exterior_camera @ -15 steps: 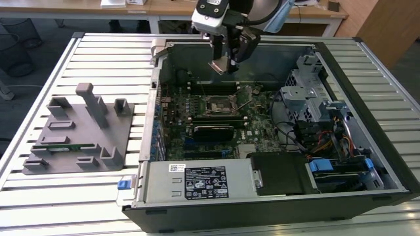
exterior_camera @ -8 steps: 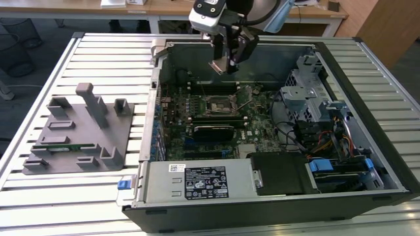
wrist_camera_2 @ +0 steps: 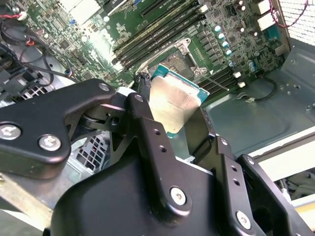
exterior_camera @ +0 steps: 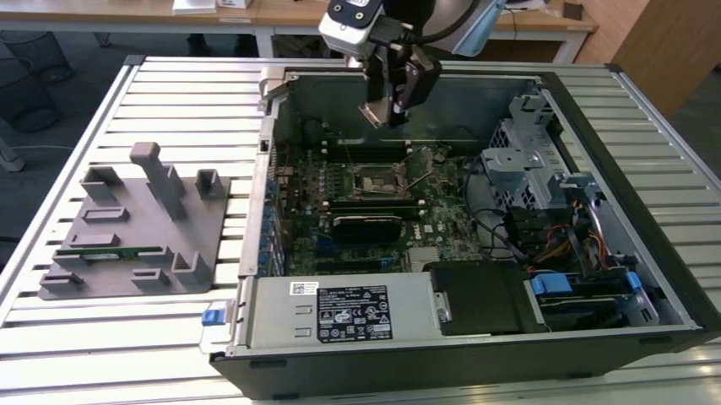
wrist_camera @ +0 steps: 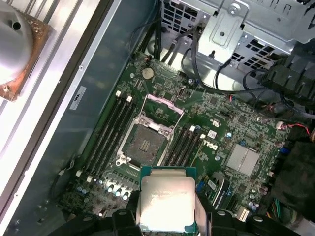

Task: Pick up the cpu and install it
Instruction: 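Place the cpu into insertion slot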

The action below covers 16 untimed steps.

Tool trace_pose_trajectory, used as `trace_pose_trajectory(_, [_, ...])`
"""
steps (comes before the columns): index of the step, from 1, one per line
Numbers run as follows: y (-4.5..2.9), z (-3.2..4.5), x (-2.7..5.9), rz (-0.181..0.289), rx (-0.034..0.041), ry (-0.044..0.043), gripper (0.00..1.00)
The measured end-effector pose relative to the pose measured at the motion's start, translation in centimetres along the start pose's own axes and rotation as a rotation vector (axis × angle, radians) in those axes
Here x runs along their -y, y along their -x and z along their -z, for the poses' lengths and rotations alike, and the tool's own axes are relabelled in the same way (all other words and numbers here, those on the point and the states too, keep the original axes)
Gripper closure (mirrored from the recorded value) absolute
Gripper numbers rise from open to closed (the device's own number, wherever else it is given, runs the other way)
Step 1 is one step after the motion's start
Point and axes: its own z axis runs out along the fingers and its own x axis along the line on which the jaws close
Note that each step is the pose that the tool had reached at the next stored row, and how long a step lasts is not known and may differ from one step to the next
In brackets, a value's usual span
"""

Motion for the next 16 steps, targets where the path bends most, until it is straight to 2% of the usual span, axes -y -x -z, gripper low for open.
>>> trace_pose_trajectory(16, [-0.07,-0.06,-0.03,-0.117,0.0042,0.0011,0.47])
